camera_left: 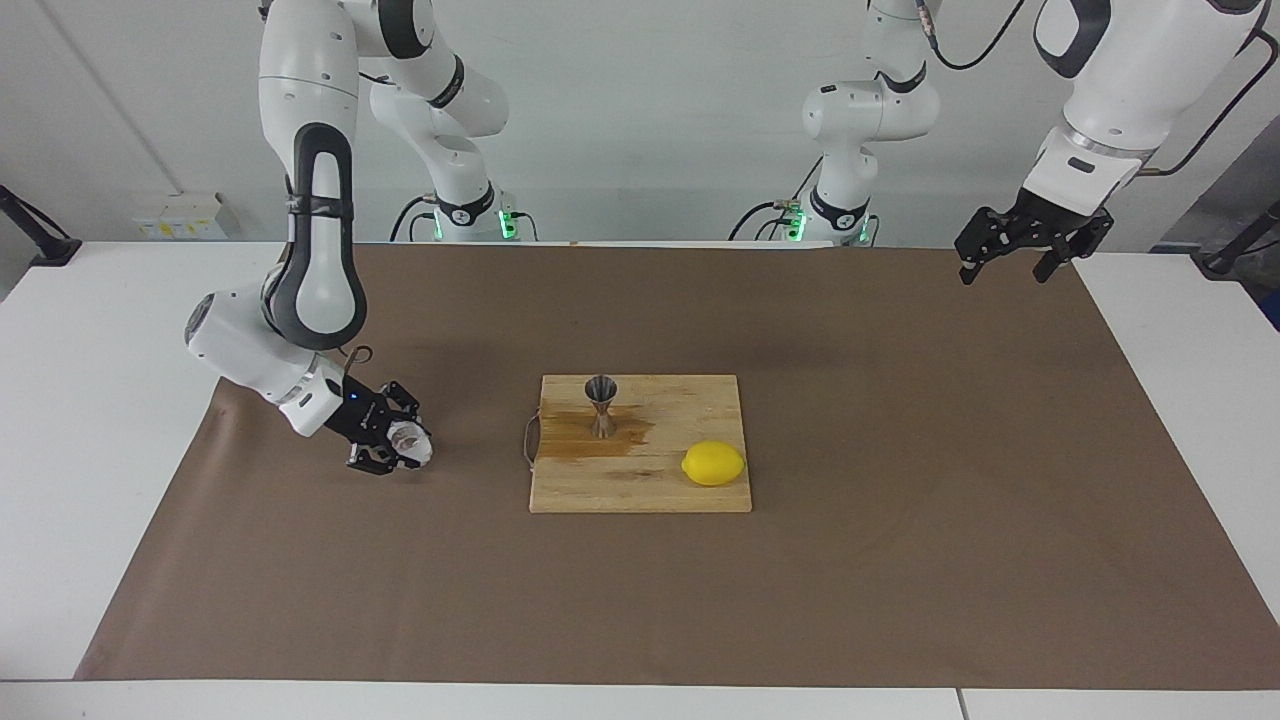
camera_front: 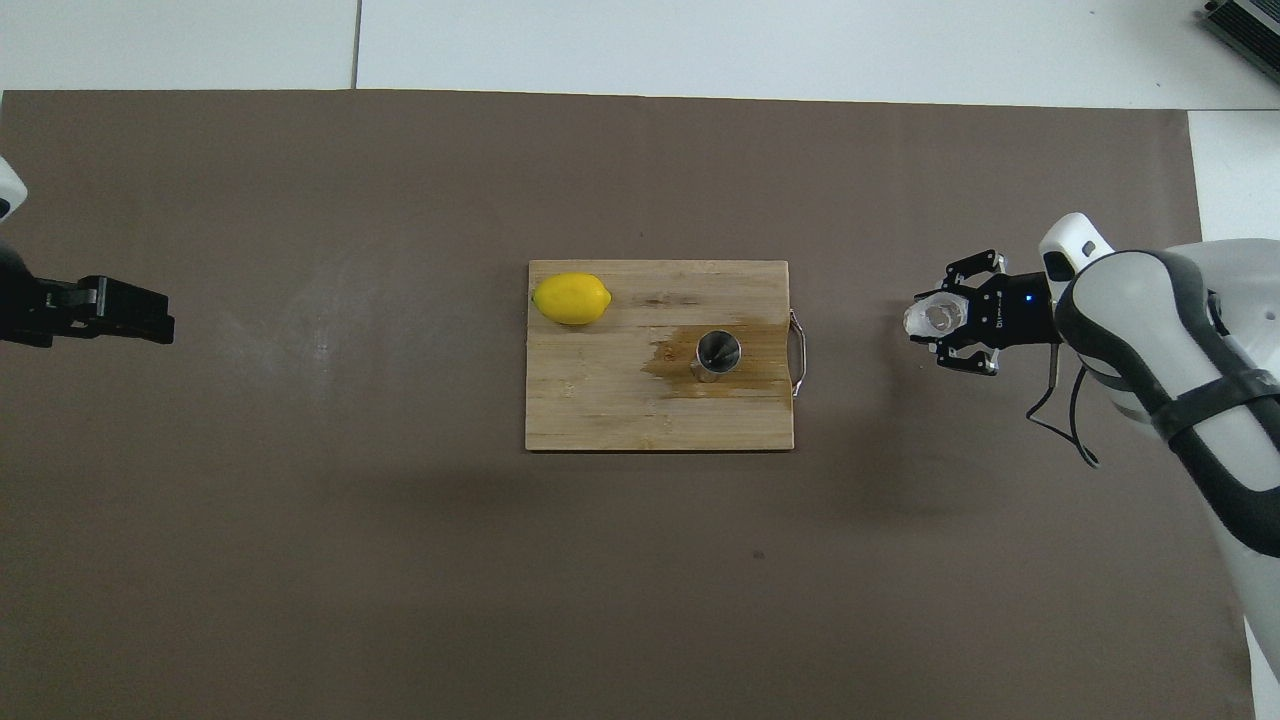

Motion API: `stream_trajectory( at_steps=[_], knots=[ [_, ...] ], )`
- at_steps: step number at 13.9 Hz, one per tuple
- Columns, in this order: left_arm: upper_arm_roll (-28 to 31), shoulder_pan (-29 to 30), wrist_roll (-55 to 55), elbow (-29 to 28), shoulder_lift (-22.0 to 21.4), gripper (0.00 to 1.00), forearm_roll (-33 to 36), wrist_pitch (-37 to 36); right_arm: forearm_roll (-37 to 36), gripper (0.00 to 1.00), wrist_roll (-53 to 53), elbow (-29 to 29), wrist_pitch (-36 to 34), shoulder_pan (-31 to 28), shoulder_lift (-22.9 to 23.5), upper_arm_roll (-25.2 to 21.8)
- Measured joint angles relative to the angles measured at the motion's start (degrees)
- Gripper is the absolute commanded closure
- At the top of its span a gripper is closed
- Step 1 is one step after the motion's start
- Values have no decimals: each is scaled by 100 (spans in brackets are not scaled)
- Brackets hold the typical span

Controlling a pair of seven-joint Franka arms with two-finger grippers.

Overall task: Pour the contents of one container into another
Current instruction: 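Lift the white cup and carry it over the metal cup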

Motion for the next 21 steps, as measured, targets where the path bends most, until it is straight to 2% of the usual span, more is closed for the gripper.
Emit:
stream_trajectory(
  at_steps=[5,7,13,21],
  knots=[
    [0,0,0,0,0,0,0,0,-1337,52,2173,305,23,1077,-462,20],
    [0,0,-1,0,0,0,0,0,-1563,52,2695,405,23,1362,-532,30],
    [0,0,-1,0,0,0,0,0,-2706,52,3634,505,53,2139,-539,40],
    [0,0,-1,0,-5,0,0,0,-3695,52,3997,539,68,2612,-539,41]
  ],
)
